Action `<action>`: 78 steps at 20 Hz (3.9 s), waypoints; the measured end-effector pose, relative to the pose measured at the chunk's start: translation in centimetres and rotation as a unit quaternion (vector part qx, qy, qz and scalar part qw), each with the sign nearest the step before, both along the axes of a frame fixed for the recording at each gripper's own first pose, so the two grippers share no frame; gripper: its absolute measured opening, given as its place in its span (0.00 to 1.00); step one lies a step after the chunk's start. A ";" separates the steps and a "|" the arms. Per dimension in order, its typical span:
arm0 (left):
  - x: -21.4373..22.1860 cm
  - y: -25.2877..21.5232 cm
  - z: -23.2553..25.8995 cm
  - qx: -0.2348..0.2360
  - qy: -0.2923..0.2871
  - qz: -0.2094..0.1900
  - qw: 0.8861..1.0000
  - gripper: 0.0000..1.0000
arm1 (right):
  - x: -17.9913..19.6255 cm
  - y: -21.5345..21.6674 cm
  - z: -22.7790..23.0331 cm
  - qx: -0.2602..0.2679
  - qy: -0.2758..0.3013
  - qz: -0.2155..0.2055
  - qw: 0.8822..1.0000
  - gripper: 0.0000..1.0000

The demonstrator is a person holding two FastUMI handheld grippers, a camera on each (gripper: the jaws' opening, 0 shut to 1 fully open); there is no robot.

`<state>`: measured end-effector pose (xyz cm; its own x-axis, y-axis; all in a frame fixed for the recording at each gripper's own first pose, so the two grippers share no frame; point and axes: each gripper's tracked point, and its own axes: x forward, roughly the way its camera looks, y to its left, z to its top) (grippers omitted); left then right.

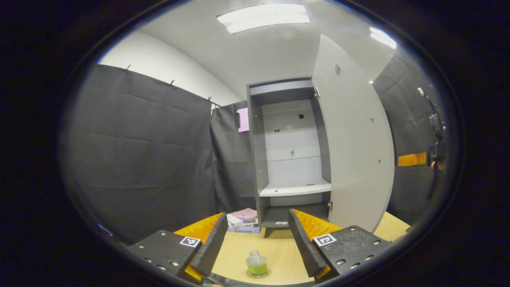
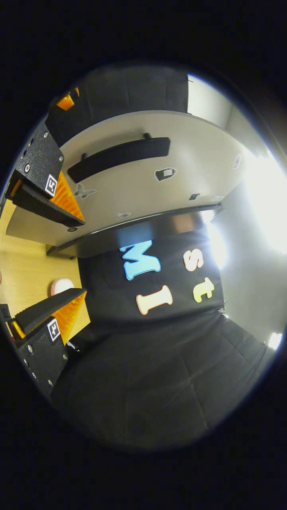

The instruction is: Open the cabinet door with the right hand, grasp the bottle in the cabinet with the left hand and place it on the coaster, then close the cabinet door with the right hand.

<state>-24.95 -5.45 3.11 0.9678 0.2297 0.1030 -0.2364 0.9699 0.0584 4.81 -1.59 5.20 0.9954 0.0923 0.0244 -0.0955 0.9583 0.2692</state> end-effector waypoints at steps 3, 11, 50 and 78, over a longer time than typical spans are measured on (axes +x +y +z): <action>0.2 0.7 0.6 -0.002 -0.007 -0.001 1.000 0.91 | 0.4 2.5 1.4 -0.004 -0.013 0.021 1.000 0.95; 0.7 3.0 -0.9 -0.030 0.007 0.008 1.000 0.90 | 1.2 6.0 1.6 -0.044 -0.012 0.033 0.998 0.93; 10.0 16.6 -5.9 -0.059 0.070 -0.070 0.993 0.91 | 9.2 29.9 0.4 -0.070 -0.010 0.038 0.997 0.95; 22.3 7.0 -1.2 -0.033 0.036 -0.142 0.989 0.87 | 8.7 27.7 -0.3 -0.118 -0.002 -0.022 0.993 0.95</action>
<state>-2.66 1.55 1.94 0.9985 -0.0488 0.0255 0.0488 0.9988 -0.0009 13.54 26.13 4.86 0.9985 0.0532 0.0116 -0.0536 0.9979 0.0367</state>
